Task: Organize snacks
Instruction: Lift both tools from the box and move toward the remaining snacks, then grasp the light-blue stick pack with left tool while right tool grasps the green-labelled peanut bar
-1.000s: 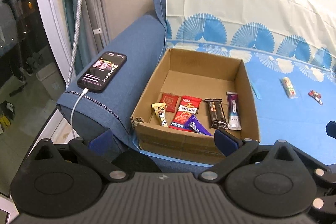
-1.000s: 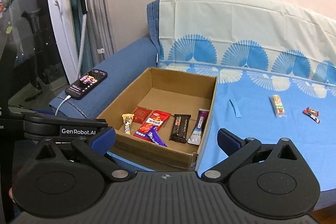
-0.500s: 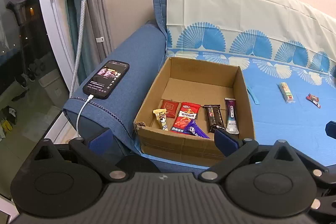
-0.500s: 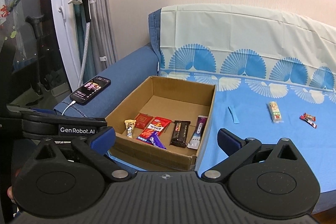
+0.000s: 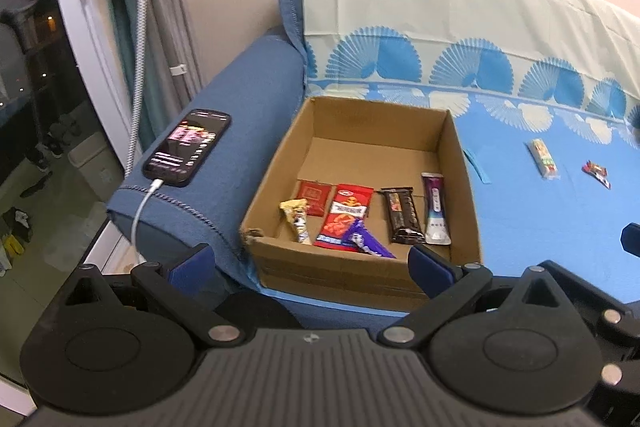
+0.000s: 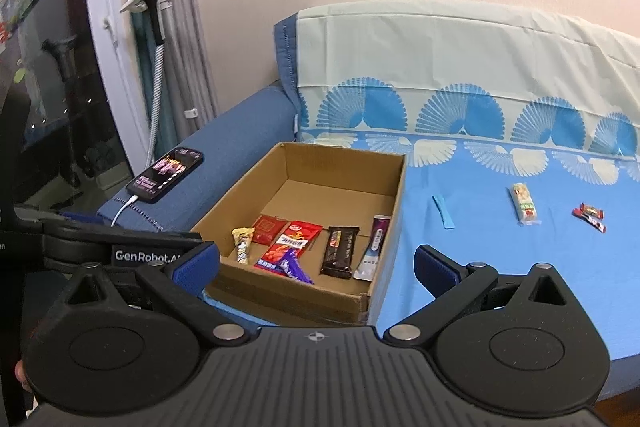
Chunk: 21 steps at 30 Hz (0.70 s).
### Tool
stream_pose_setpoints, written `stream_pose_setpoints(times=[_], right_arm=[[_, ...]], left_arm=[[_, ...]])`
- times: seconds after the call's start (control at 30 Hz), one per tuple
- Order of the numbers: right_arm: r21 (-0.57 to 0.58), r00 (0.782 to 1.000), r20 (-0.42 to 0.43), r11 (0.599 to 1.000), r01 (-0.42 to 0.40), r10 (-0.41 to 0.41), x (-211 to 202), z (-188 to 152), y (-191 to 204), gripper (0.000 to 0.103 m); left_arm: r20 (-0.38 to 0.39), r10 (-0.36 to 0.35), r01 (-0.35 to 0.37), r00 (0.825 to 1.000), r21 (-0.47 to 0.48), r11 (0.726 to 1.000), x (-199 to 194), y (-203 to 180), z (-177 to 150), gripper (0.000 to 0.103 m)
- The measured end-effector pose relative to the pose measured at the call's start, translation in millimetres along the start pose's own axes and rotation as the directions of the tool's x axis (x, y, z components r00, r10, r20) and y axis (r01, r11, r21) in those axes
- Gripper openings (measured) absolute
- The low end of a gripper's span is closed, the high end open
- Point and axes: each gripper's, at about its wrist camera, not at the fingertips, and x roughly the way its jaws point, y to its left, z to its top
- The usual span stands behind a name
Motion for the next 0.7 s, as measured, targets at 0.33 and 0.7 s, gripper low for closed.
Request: stream_pose_setpoints(times=[0.33, 0.7], right_arm=[[0.145, 0.993, -0.041, 0.982, 0.119, -0.114, 20.8, -4.2, -82.9, 0.102], [0.242, 0.95, -0.11, 0.919, 0.311, -0.292, 64.3, -4.3, -201.4, 0.102]], left_arm=[[-0.052, -0.074, 0.079, 0.996, 0.096, 0.992, 36.6, -75.2, 37.5, 0.103], [-0.209, -0.224, 0.257, 0.952, 0.147, 0.955, 122.5, -205.9, 95.1, 0.103]])
